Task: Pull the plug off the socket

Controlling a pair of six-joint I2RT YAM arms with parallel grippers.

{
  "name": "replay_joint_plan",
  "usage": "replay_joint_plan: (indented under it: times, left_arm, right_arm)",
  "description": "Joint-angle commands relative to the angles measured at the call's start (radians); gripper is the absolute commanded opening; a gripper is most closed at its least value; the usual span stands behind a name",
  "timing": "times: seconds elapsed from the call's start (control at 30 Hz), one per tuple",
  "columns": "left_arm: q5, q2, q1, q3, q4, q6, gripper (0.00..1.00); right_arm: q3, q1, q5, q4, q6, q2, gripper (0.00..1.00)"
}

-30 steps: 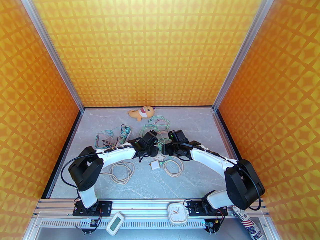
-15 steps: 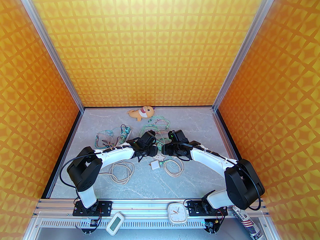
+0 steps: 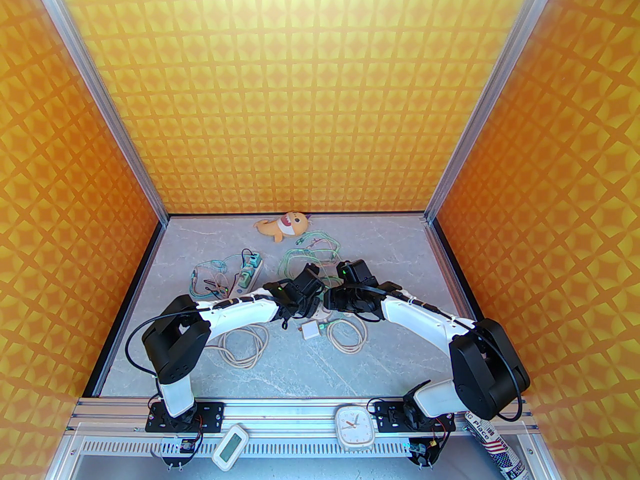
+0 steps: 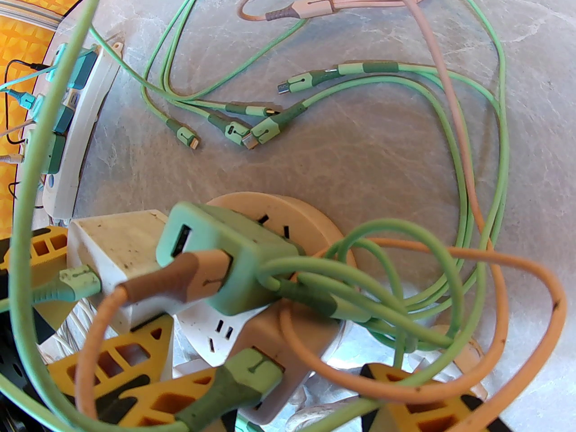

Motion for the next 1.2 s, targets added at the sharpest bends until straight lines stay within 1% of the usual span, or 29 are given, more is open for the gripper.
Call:
replay_joint_plan:
  times: [0.0,0.13,0.3,0.63,0.77,1.03,1.17]
  left_arm:
    - [0.091,-0.027,-0.047,0.054,0.053,0.009,0.11]
    - [0.162,-0.056,-0.008,0.033,0.063,-0.033,0.11]
    - [0.263,-0.116,0.062,-0.033,0.131,-0.106,0.11]
    - [0.288,-0.116,0.068,-0.03,0.131,-0.098,0.11]
    - [0.252,-0.099,0.051,-0.003,0.093,-0.057,0.11]
    - [0.077,-0.017,-0.054,0.096,-0.03,0.058,0.11]
    - [0.073,-0.007,-0.071,0.103,-0.033,0.058,0.1]
  right_arm:
    - [-0.075,0.0,0.099,-0.148,-0.024,0.093,0.5]
    - [-0.073,0.0,0.103,-0.152,-0.029,0.101,0.49]
    - [-0.082,0.0,0.106,-0.149,-0.031,0.102,0.49]
    - [-0.091,0.0,0.106,-0.145,-0.033,0.106,0.49]
    - [-0.091,0.0,0.104,-0.144,-0.032,0.115,0.49]
    - [-0.086,0.002,0.101,-0.145,-0.033,0.126,0.49]
    - [-0.084,0.003,0.102,-0.148,-0.037,0.13,0.49]
